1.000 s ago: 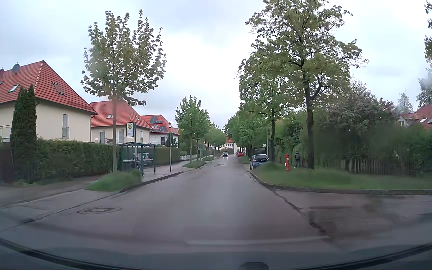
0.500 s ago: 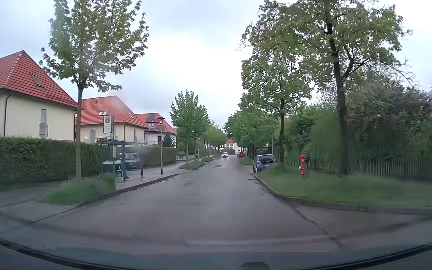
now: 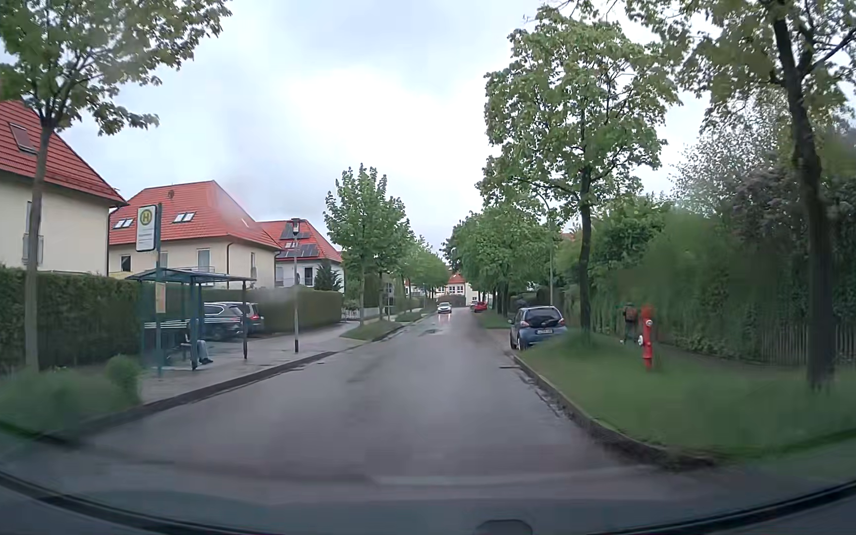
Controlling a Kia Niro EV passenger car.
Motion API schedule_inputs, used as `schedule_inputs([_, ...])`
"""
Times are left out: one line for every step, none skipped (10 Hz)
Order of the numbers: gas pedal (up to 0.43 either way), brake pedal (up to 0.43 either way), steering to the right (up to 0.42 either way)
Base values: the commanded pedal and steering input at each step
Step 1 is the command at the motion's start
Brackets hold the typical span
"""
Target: Follow the waypoints while adhering to traffic rules and regulations
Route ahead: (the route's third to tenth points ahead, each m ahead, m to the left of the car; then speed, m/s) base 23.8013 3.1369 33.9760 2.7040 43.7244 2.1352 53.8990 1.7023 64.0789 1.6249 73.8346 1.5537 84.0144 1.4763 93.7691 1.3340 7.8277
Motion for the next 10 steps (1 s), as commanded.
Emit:
schedule_inputs([0.098, 0.000, 0.000])
schedule_inputs([0.098, 0.000, 0.000])
schedule_inputs([0.098, 0.000, 0.000])
schedule_inputs([0.098, 0.000, 0.000])
schedule_inputs([0.098, 0.000, -0.001])
schedule_inputs([0.098, 0.000, 0.000])
schedule_inputs([0.098, 0.000, -0.001])
schedule_inputs([0.098, 0.000, -0.001])
schedule_inputs([0.098, 0.000, -0.001])
schedule_inputs([0.098, 0.000, -0.001])
